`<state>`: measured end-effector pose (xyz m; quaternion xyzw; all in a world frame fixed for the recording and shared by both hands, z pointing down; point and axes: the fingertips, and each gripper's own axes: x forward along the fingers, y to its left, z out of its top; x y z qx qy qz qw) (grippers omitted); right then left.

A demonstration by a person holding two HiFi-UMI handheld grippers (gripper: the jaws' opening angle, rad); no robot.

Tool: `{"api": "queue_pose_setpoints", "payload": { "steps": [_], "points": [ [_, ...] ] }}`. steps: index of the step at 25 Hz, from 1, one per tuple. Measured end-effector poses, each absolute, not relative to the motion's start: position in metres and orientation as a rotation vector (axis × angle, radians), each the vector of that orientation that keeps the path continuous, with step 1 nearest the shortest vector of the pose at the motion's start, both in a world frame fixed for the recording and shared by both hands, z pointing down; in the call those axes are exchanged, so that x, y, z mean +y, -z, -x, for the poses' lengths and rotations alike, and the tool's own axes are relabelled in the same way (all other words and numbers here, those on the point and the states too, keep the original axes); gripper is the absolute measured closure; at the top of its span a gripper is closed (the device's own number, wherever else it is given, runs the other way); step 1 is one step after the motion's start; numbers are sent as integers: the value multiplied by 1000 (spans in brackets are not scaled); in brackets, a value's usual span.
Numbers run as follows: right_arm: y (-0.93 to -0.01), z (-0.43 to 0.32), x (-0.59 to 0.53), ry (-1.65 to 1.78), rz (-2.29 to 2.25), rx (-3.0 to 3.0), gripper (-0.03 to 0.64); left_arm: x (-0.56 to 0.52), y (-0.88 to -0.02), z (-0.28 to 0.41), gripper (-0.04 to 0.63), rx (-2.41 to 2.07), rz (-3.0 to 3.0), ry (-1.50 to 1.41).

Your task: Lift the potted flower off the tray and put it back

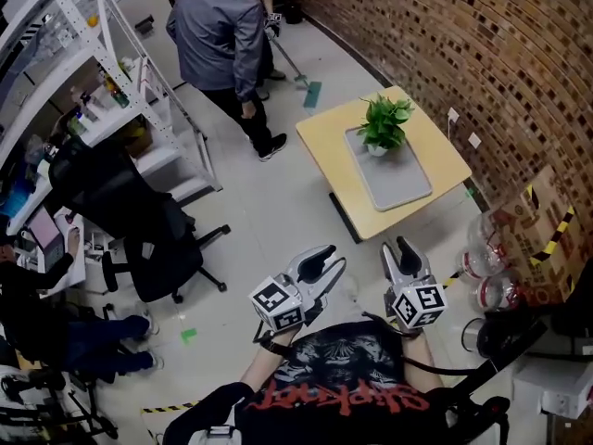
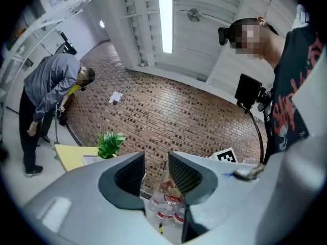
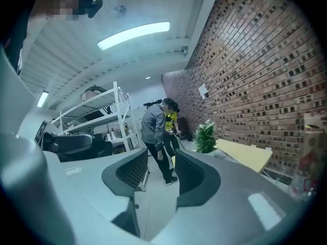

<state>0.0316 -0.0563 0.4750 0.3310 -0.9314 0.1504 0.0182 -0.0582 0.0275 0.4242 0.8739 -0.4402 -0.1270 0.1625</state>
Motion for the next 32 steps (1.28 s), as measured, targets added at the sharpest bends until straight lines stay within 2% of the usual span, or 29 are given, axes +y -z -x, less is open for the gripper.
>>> {"api": "queue_pose_setpoints", "payload": {
  "steps": [3,8,12,13,21,30,31,32],
  "points": [
    [-481,-12,-123,-421,-1003,-2886,417,-35,-410,74,456,-1263,-2515,341],
    [-544,10,-215,-395,-1017,-2767,299,-102,-416,91,456,-1236,-2478,329],
    [-600,40,-270,-458,-1026,-2666,49,-131,-445,121,456,-1177,-2437,299],
    [-612,49,-285,-459,-1038,-2649,25,-139,-449,132,456,-1166,-2434,287],
    [-718,74,-413,-515,-1232,-2519,23,-194,-473,205,456,-1156,-2373,106],
    [-751,105,-528,-336,-1225,-2499,25,-212,-500,205,456,-1259,-2222,12],
    [-754,105,-532,-321,-1239,-2479,35,-213,-499,205,456,-1267,-2220,20],
    [-756,104,-534,-313,-1257,-2467,97,-214,-497,206,456,-1276,-2221,26]
  ]
}}
